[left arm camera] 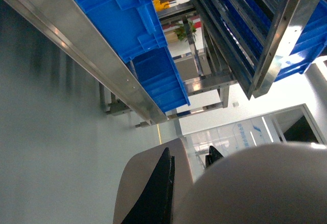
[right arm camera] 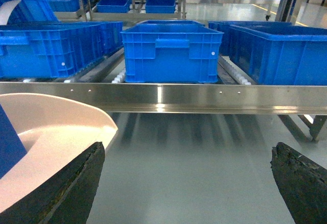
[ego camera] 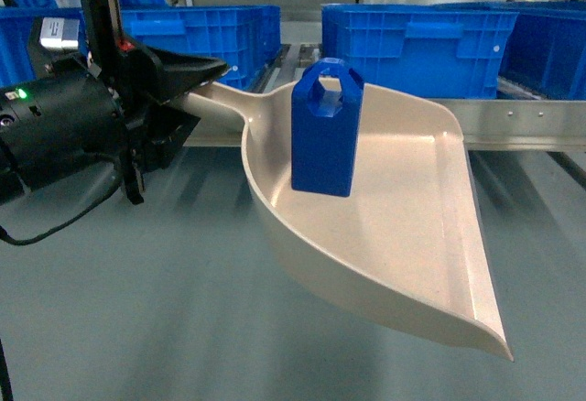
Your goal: Place part in tray to right shelf
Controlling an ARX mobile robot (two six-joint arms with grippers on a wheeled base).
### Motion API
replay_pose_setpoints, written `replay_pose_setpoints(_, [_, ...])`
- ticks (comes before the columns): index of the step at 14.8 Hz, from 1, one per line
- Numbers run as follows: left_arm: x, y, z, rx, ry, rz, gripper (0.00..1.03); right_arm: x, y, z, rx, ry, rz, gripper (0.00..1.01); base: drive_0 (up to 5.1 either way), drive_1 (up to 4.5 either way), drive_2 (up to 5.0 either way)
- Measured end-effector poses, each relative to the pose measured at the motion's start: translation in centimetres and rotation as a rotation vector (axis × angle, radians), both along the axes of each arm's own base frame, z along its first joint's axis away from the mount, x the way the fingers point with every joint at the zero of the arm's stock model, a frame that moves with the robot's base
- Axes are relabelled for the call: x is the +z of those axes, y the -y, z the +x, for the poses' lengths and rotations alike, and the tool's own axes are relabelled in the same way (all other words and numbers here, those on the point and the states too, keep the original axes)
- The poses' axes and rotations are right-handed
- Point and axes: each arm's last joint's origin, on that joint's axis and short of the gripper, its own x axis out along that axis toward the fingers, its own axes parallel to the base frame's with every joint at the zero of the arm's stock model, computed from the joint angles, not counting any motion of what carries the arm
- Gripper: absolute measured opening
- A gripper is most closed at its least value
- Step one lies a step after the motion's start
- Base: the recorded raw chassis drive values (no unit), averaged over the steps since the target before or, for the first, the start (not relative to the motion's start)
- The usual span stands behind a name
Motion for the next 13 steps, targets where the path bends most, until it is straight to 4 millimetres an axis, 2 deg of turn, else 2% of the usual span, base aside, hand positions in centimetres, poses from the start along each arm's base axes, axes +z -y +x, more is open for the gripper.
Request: replay_pose_setpoints(13, [-0.06, 0.01, 0.0, -0.002, -0.007, 0.0, 0.14, 0.04, 0.0, 0.0, 0.0, 0.004, 0.001, 0.98, 0.1, 4.31, -4.1])
